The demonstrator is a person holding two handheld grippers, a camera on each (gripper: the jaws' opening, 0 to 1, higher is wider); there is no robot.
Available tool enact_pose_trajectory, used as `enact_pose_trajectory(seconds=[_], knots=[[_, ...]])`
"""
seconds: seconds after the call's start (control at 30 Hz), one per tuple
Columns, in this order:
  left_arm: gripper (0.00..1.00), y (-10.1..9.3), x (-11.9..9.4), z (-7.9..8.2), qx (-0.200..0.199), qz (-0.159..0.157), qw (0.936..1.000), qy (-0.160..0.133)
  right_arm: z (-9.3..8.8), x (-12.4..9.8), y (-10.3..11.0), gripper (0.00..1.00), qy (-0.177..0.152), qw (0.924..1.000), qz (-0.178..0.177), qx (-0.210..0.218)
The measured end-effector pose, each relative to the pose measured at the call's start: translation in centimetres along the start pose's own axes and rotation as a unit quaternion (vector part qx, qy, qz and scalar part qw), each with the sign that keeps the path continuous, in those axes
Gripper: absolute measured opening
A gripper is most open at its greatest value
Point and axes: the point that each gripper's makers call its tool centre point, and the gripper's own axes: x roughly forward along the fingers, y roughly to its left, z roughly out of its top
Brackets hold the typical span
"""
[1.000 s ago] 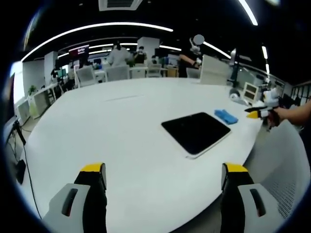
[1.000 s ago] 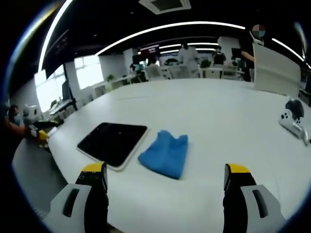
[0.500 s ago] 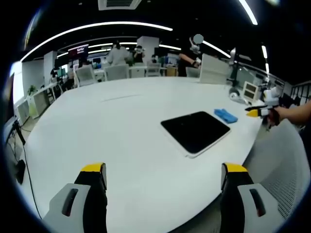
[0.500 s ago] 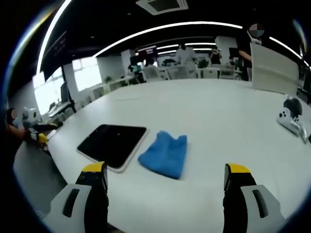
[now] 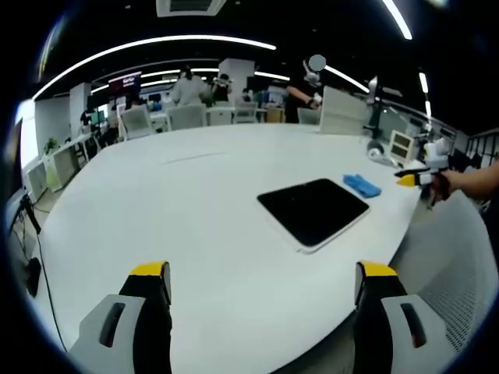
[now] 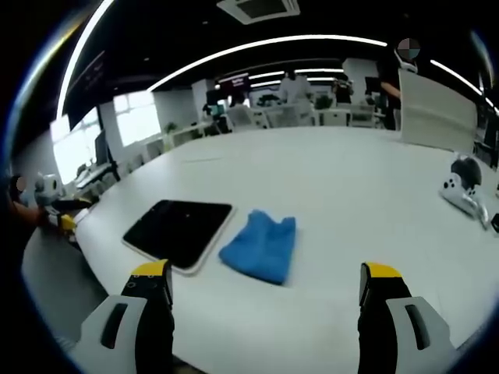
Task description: Wipe the mirror surface with the cleaning cloth until all visible marks leave the cleaned area.
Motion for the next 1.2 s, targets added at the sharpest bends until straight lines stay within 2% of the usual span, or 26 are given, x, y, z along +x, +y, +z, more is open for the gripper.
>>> enact_pose_trajectory(seconds=[0.17,0.37,0.63,0.83,0.97,1.2], knots=[[0.98,0.0,-0.1,0.0,-0.003,0.0,1.0,0.001,0.3,0.0,0.1,1.0,0.001,1.0,-0.001,-0.003],[0.98,-0.1,0.0,-0.1,0.0,-0.003,1.0,0.004,1.9,0.6,0.3,1.0,-0.01,0.9999,-0.004,0.009],[0.98,0.1,-0.1,0.0,-0.002,0.004,1.0,0.001,3.2,1.9,0.3,1.0,0.002,1.0,-0.004,-0.002],[0.97,-0.1,0.1,-0.2,0.001,-0.002,1.0,0.007,5.3,3.4,0.3,0.96,0.02,0.9996,-0.018,0.002],[0.97,-0.3,0.2,-0.3,0.006,-0.006,0.9999,0.01,6.6,4.4,1.1,0.93,0.028,0.9996,-0.007,-0.004],[0.97,-0.2,0.2,-0.7,0.008,-0.004,0.9998,0.02,6.9,5.9,1.4,0.89,0.044,0.9989,-0.013,-0.014]])
